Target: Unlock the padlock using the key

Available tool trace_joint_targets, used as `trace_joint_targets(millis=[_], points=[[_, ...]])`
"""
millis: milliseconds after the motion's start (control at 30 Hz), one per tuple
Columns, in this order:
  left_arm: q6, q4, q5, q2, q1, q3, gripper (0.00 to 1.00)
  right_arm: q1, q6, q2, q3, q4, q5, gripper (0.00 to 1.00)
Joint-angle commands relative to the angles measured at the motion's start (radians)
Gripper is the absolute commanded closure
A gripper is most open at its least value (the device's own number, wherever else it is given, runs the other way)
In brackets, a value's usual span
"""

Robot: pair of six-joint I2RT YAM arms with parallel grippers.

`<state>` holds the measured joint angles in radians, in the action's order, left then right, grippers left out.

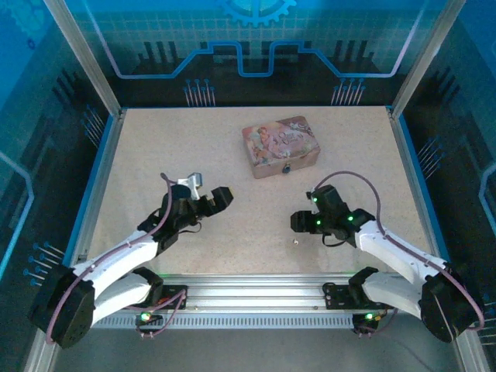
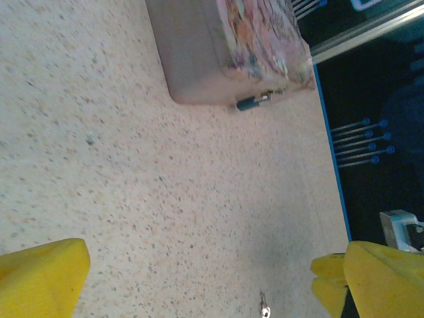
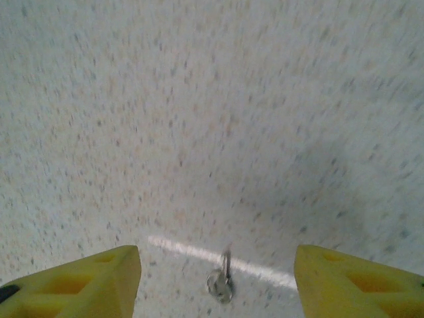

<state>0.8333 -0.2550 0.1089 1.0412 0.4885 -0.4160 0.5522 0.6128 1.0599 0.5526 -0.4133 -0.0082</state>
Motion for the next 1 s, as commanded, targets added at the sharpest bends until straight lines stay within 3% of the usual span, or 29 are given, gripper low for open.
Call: trace_joint_targets(millis=[0,400,967], points=[[0.037,-0.104,-0.028,0.045,0.034,0.013,0.01,0.058,0.090,0.015,-0.034,-0.030,0.020,0.40],[0.085,-0.234,-0.009,0.182,0.091,0.025,0.01,0.123,0.137,0.061,-0.063,-0.010,0.062,0.45],[0.078,-0.219,-0.020,0.181,0.096,0.028,0.01,0.156,0.152,0.167,-0.042,0.013,0.057,0.66]])
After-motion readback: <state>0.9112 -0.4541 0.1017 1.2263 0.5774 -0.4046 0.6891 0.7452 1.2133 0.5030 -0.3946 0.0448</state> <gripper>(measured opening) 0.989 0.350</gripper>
